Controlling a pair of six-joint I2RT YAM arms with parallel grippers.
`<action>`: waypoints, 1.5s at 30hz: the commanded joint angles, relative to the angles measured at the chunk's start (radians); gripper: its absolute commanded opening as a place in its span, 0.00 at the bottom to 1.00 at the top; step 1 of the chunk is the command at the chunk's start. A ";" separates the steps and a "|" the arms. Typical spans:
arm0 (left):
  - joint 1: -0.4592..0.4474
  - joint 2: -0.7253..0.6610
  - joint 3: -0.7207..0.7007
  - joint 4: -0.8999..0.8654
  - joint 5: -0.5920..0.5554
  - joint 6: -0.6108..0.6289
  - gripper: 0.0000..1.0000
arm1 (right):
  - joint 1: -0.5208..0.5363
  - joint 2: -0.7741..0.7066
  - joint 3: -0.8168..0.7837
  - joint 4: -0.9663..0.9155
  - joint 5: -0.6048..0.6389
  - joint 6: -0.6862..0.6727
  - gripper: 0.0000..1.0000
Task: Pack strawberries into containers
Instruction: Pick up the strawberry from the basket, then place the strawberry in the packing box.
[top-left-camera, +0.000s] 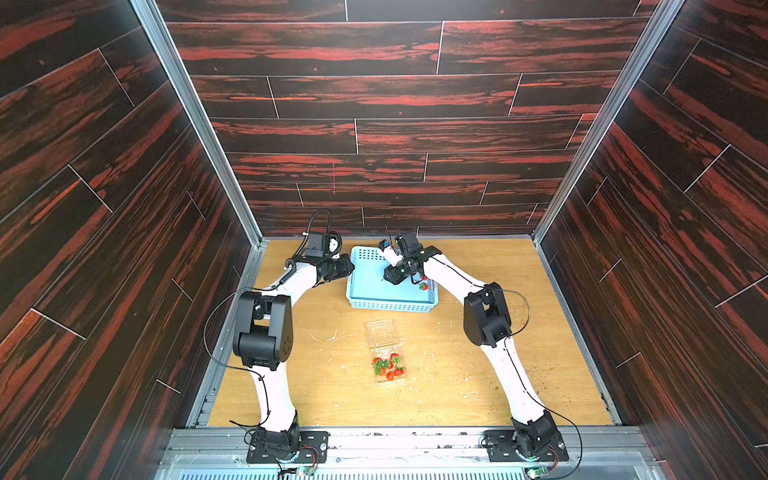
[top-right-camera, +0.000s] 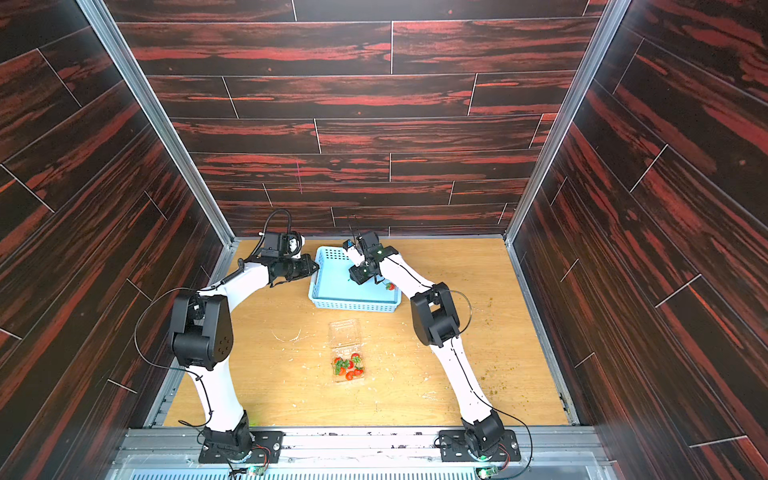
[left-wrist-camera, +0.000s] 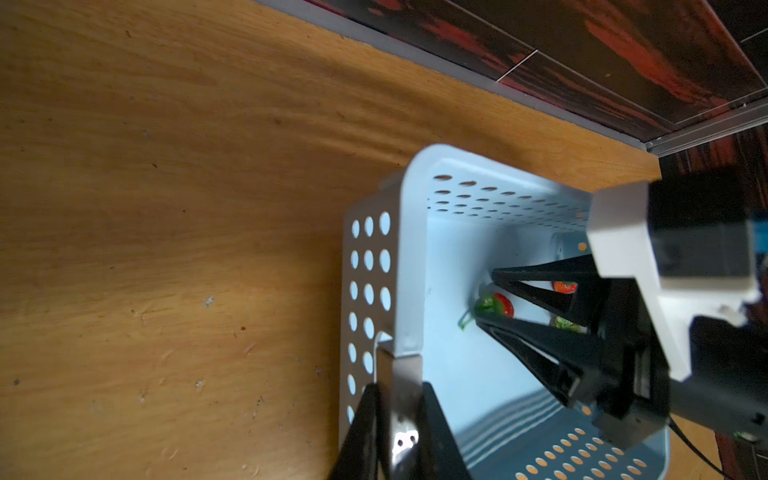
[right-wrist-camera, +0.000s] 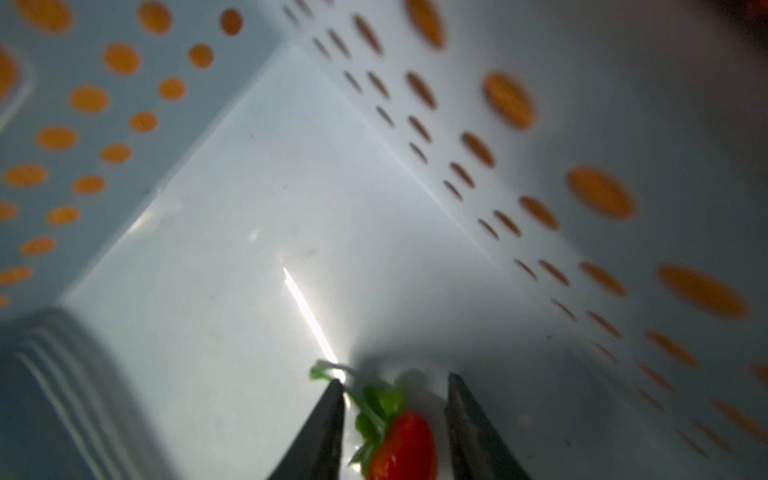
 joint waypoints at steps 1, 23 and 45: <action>-0.004 -0.073 -0.004 0.001 0.013 0.009 0.00 | -0.005 0.036 0.019 -0.051 -0.028 0.007 0.32; -0.004 -0.066 0.004 0.007 0.021 0.004 0.00 | -0.032 -0.134 -0.056 -0.034 -0.086 0.042 0.00; -0.004 -0.036 0.014 0.037 0.020 -0.014 0.00 | 0.115 -0.729 -0.805 0.134 -0.355 0.096 0.00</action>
